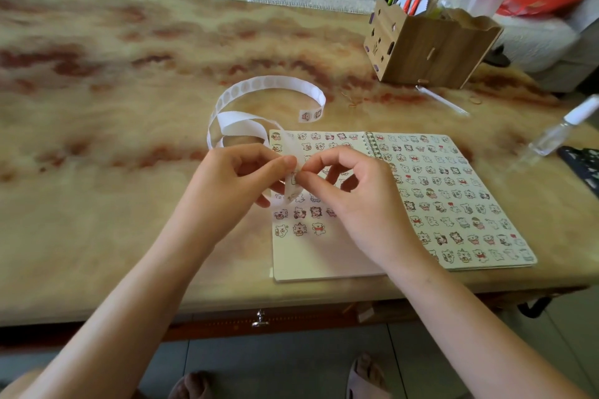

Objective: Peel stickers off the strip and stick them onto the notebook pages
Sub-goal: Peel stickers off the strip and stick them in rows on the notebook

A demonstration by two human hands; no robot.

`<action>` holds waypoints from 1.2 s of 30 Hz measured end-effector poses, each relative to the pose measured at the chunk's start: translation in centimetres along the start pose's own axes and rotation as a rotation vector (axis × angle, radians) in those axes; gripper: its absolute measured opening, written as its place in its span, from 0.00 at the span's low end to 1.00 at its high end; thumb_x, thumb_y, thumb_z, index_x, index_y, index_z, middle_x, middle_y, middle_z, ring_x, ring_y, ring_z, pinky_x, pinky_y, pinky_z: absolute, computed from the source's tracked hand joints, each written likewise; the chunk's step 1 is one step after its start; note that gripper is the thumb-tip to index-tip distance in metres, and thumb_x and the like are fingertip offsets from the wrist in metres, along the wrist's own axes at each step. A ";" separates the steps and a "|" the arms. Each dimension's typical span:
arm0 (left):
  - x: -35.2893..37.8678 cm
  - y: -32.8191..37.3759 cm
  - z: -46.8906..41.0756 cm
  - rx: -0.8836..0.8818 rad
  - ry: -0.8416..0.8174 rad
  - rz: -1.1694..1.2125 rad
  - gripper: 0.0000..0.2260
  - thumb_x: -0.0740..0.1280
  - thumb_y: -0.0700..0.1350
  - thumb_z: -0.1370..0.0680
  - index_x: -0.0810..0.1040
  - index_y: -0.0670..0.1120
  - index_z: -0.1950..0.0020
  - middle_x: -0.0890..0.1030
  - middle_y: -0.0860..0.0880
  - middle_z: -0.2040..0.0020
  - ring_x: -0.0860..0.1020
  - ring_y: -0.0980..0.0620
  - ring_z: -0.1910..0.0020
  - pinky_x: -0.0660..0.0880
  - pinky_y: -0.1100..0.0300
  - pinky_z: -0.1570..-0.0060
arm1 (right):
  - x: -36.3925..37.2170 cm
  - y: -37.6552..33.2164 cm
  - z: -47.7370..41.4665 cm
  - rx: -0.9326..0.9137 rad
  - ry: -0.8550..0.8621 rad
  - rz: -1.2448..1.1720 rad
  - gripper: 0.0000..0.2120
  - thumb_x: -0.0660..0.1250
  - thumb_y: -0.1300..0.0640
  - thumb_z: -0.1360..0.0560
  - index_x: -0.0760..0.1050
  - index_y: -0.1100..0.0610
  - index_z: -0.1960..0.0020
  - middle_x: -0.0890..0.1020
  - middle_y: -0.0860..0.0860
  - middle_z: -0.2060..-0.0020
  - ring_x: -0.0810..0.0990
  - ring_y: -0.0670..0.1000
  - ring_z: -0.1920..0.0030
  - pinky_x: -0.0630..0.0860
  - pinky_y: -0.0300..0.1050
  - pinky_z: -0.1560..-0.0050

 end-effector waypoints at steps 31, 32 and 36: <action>-0.7 -1.4 -0.4 -0.065 0.028 -0.089 0.08 0.68 0.46 0.25 0.83 0.43 0.61 0.85 0.50 0.65 0.81 0.59 0.68 0.76 0.68 0.67 | -2.1 4.1 1.0 0.468 -0.371 0.174 0.04 0.76 0.57 0.32 0.83 0.57 0.60 0.85 0.50 0.66 0.77 0.44 0.70 0.74 0.38 0.62; -0.7 -1.4 -0.4 -0.064 0.029 -0.091 0.08 0.68 0.46 0.25 0.83 0.43 0.61 0.85 0.50 0.66 0.81 0.59 0.68 0.76 0.68 0.67 | -2.1 4.1 1.0 0.470 -0.372 0.172 0.04 0.76 0.57 0.32 0.83 0.57 0.60 0.85 0.50 0.66 0.76 0.44 0.70 0.73 0.38 0.63; -0.8 -1.4 -0.4 -0.060 0.030 -0.096 0.08 0.68 0.46 0.25 0.83 0.43 0.61 0.84 0.51 0.66 0.81 0.59 0.68 0.76 0.68 0.67 | -2.1 4.2 1.0 0.476 -0.364 0.175 0.04 0.76 0.57 0.33 0.83 0.57 0.60 0.85 0.51 0.65 0.77 0.44 0.69 0.74 0.39 0.62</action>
Point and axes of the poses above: each hand's wrist, its own z-axis away from the middle knuckle, its own x-axis out of the palm, y = z × x, the point moved 8 cm from there along -z, towards the middle knuckle
